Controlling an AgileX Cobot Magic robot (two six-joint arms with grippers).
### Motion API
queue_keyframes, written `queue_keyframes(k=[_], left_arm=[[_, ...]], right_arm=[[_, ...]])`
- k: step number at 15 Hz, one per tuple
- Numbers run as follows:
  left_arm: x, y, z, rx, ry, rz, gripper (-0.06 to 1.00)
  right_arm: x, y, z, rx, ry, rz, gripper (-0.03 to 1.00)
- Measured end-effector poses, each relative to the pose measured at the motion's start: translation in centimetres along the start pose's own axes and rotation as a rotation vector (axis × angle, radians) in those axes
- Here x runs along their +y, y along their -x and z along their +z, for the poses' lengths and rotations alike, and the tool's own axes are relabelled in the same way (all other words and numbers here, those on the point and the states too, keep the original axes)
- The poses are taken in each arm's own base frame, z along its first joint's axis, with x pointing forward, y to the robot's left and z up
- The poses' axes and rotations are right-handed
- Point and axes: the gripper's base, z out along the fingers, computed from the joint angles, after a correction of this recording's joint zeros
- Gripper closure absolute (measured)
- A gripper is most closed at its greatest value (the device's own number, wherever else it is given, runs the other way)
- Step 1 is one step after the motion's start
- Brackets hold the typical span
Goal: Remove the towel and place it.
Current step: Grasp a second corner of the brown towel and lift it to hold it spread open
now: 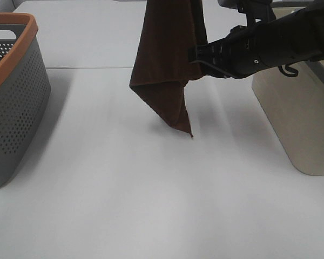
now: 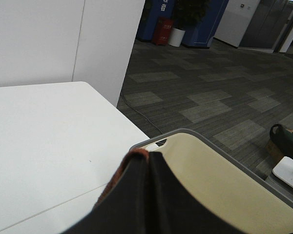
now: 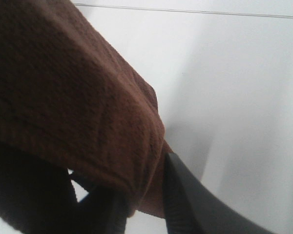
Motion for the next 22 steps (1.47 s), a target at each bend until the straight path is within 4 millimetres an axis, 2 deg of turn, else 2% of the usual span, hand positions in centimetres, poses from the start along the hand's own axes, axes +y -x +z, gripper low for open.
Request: queue_keyframes(k=[2, 3, 4, 5, 6, 8, 9, 11, 12, 16, 17, 22], left_arm=[[0.03, 0.09, 0.0, -0.01, 0.003, -0.001, 0.94], [0.04, 0.12, 0.0, -0.013, 0.004, -0.001, 0.94], [-0.02, 0.28, -0.03, -0.018, 0.002, -0.001, 0.94], [-0.03, 0.32, -0.04, -0.02, 0.002, -0.001, 0.94], [-0.04, 0.36, -0.07, -0.021, 0.002, -0.002, 0.94], [-0.04, 0.36, -0.07, -0.021, 0.002, -0.002, 0.94], [-0.05, 0.36, -0.07, -0.021, 0.002, -0.003, 0.94], [-0.05, 0.36, -0.07, -0.021, 0.001, -0.005, 0.94], [-0.05, 0.36, -0.07, -0.021, 0.001, -0.009, 0.94], [-0.05, 0.36, -0.07, -0.021, 0.001, -0.01, 0.94], [-0.05, 0.36, -0.07, -0.021, 0.001, -0.01, 0.94], [-0.07, 0.37, -0.07, -0.022, -0.001, -0.018, 0.94]], right_arm=[[0.0, 0.01, 0.0, -0.001, 0.0, 0.003, 0.73], [0.0, 0.01, 0.0, -0.001, 0.0, 0.003, 0.71], [0.0, 0.01, 0.0, -0.001, 0.0, 0.003, 0.63], [0.0, 0.01, 0.0, -0.001, 0.0, 0.003, 0.64], [0.0, 0.01, 0.0, -0.001, 0.0, 0.003, 0.71], [0.0, 0.01, 0.0, -0.001, 0.0, 0.003, 0.93], [0.0, 0.01, 0.0, -0.001, 0.0, 0.003, 0.97], [0.02, 0.03, 0.0, -0.004, 0.003, 0.016, 0.97], [0.03, 0.04, 0.0, -0.004, 0.003, 0.019, 0.95], [0.03, 0.05, 0.0, -0.005, 0.003, 0.021, 0.67], [0.03, 0.05, 0.0, -0.005, 0.003, 0.021, 0.63], [-0.12, -0.12, 0.3, 0.001, -0.003, 0.024, 0.61]])
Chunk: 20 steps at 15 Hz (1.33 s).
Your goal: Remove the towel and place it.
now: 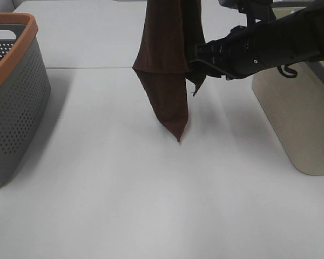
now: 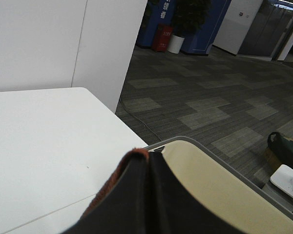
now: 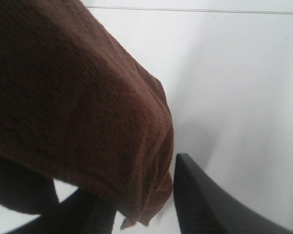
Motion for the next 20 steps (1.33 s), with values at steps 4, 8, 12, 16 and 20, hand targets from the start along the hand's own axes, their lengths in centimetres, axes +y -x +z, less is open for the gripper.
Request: queue_keyframes(k=[4, 8, 12, 16, 20], left_arm=[[0.0, 0.0, 0.0, -0.001, -0.002, -0.011, 0.94], [0.0, 0.0, 0.0, -0.001, -0.002, -0.011, 0.94], [0.0, 0.0, 0.0, -0.001, -0.002, -0.011, 0.94], [0.5, -0.3, -0.2, 0.063, 0.006, 0.06, 0.94], [3.6, -0.5, -1.3, 0.221, 0.063, 0.148, 0.94]], right_arm=[[-0.4, -0.6, 1.0, 0.021, -0.009, 0.03, 0.54], [-0.6, -0.8, 1.4, 0.029, -0.019, 0.037, 0.56], [-0.9, -0.9, 1.7, 0.027, -0.037, 0.042, 0.95], [-0.6, -0.7, 1.3, 0.026, -0.022, 0.028, 0.97], [0.3, 0.4, -1.1, -0.006, 0.0, -0.1, 0.97]])
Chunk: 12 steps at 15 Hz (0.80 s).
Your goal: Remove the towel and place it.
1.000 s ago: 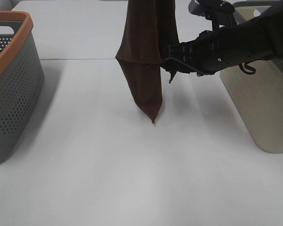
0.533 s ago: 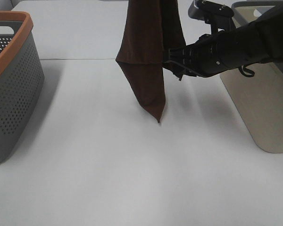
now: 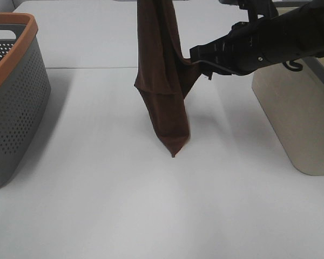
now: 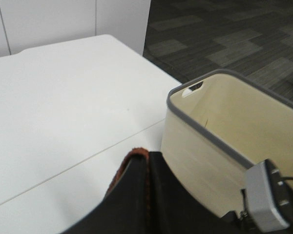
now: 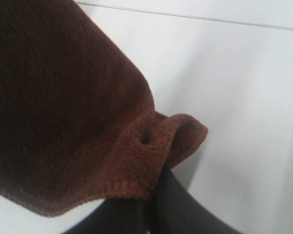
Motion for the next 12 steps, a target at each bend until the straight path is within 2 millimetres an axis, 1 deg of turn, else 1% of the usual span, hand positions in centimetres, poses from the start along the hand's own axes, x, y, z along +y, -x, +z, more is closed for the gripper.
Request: queue_keyframes(k=[3, 4, 5, 6, 7, 8, 9, 10, 11, 12], left_arm=[[3.3, -0.3, -0.7, 0.072, 0.062, -0.02, 0.94], [4.8, -0.5, -1.1, 0.107, 0.086, -0.033, 0.94], [5.6, -0.8, -1.4, 0.148, 0.096, -0.039, 0.94], [5.9, -1.0, -1.6, 0.169, 0.099, -0.043, 0.94], [6.7, -1.3, -1.9, 0.21, 0.108, -0.052, 0.94], [7.4, -1.6, -2.3, 0.251, 0.114, -0.063, 0.94], [7.9, -1.8, -2.6, 0.281, 0.121, -0.067, 0.94], [8.1, -2.0, -2.7, 0.307, 0.129, -0.057, 0.94], [8.6, -2.3, -2.9, 0.338, 0.168, 0.002, 0.94], [8.9, -2.3, -2.9, 0.341, 0.195, 0.038, 0.94]], right_arm=[[0.8, 1.1, -1.0, 0.023, 0.051, -0.108, 0.97], [1.2, 2.0, -1.4, 0.052, 0.078, -0.137, 0.97], [1.3, 2.5, -1.6, 0.063, 0.081, -0.147, 0.97], [1.4, 3.2, -2.1, 0.1, 0.078, -0.172, 0.97], [1.4, 4.0, -2.6, 0.136, 0.058, -0.175, 0.97], [1.2, 5.6, -3.7, 0.173, -0.004, -0.187, 0.97], [1.0, 6.0, -4.1, 0.188, -0.03, -0.196, 0.97], [0.8, 6.9, -4.7, 0.207, -0.08, -0.194, 0.97], [0.3, 8.5, -5.0, 0.228, -0.149, -0.186, 0.97], [0.0, 9.0, -4.7, 0.227, -0.172, -0.188, 0.97]])
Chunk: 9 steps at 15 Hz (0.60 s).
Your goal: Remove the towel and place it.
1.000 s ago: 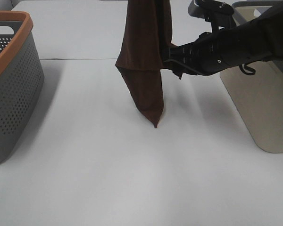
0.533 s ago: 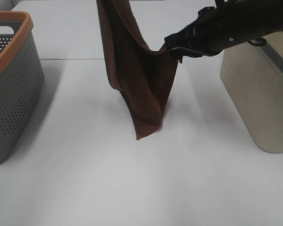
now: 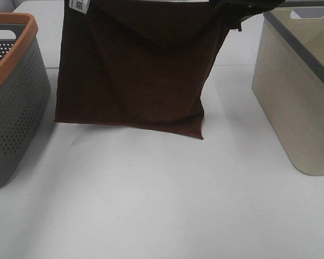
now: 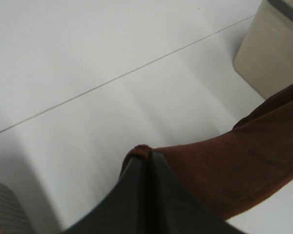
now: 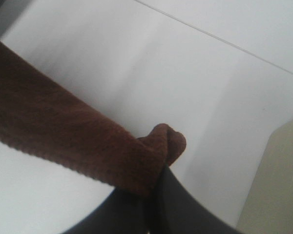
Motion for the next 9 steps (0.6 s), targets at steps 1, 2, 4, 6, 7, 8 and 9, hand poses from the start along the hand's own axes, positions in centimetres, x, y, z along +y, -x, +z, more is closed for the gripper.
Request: queue_keyframes(k=[1, 2, 4, 6, 7, 8, 9], left_arm=[[0.3, 0.2, 0.0, -0.017, 0.035, 0.03, 0.94], [0.6, 0.5, 0.0, -0.058, 0.073, 0.057, 0.94], [1.0, 1.5, -0.2, -0.162, 0.119, 0.08, 0.94], [1.3, 2.3, -0.3, -0.257, 0.15, 0.089, 0.94], [1.4, 2.6, -0.1, -0.294, 0.165, 0.096, 0.94], [1.6, 2.8, 0.4, -0.318, 0.179, 0.104, 0.94], [1.8, 2.8, 0.8, -0.326, 0.187, 0.11, 0.94]], right_arm=[[-0.3, 0.6, 0.4, -0.01, -0.023, 0.0, 0.97], [-0.7, 1.4, 0.5, -0.037, -0.05, 0.001, 0.97], [-1.4, 3.0, 0.7, -0.107, -0.114, -0.005, 0.97], [-2.2, 4.3, 1.6, -0.15, -0.179, -0.008, 0.97], [-2.5, 5.0, 2.2, -0.167, -0.203, -0.008, 0.97], [-2.9, 5.6, 2.6, -0.183, -0.227, -0.023, 0.97], [-3.0, 5.9, 2.8, -0.188, -0.242, -0.037, 0.97]])
